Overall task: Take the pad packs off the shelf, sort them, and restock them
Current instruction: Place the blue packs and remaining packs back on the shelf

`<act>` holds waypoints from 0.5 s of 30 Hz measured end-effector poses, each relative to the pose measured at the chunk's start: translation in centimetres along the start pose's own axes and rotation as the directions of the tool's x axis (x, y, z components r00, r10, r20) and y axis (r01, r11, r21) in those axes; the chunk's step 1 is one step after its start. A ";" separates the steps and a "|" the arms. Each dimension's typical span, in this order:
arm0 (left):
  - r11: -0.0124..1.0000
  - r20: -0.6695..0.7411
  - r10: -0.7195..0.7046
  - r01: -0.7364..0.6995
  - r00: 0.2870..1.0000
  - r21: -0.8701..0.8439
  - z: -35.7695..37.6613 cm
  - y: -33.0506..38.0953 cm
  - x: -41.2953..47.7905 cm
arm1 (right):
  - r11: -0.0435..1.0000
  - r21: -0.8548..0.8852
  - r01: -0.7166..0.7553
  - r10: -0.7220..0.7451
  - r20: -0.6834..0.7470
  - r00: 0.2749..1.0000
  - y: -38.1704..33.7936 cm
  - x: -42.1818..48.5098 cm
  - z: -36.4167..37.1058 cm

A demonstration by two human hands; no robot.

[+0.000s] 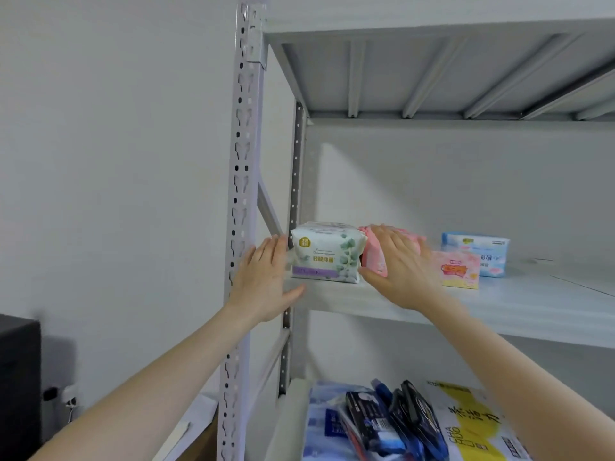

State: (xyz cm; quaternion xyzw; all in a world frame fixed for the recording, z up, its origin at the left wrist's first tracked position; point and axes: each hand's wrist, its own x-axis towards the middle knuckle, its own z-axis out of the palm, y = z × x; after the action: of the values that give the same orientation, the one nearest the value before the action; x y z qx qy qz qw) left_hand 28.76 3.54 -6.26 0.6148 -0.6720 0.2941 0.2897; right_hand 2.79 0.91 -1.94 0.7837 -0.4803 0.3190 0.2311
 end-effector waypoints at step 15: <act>0.540 0.445 0.200 0.281 0.873 -0.793 4.7 -2.6 9.0 | 0.996 0.079 -0.039 -0.006 0.500 0.866 1.2 10.3 0.7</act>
State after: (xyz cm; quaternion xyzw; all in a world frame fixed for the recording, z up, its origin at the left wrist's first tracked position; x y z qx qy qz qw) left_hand 30.57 -6.10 -2.45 0.4683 -0.7638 -0.2358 0.3765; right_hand 5.39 -6.33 5.09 0.8446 -0.5162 0.1279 0.0621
